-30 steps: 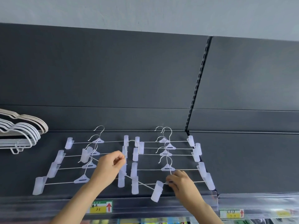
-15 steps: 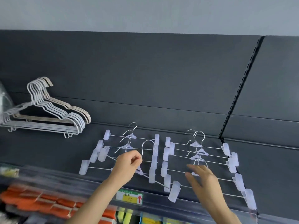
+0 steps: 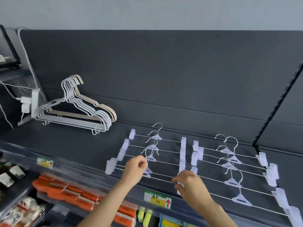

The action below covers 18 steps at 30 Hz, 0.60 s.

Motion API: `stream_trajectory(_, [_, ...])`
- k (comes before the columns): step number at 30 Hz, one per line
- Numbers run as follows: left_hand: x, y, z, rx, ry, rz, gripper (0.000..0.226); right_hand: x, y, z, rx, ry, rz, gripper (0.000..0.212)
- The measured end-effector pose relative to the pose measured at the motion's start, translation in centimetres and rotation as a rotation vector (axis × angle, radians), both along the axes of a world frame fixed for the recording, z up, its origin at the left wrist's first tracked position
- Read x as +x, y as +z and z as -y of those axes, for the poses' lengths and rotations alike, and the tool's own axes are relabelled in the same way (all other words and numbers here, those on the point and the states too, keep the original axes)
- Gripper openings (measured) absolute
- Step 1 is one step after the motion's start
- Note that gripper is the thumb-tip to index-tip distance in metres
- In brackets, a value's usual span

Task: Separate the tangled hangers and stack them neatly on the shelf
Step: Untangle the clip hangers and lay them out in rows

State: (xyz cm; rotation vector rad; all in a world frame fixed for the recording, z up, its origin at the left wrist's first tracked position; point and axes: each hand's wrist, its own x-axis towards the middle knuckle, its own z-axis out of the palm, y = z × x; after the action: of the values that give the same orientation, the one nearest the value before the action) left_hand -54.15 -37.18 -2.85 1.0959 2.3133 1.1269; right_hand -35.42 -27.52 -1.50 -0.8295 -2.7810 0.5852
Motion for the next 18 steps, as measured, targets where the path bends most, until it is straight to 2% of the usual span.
stream_trajectory(5, [-1.4, 0.3, -1.7, -0.011, -0.062, 0.016, 0.032, -1.2, -0.3, -0.6, 0.006, -0.049, 0.038, 0.025])
stream_trajectory(18, [-1.5, -1.1, -1.2, -0.029, -0.085, -0.032, 0.034, -0.9, -2.0, 0.1, -0.002, -0.128, -0.001, 0.026])
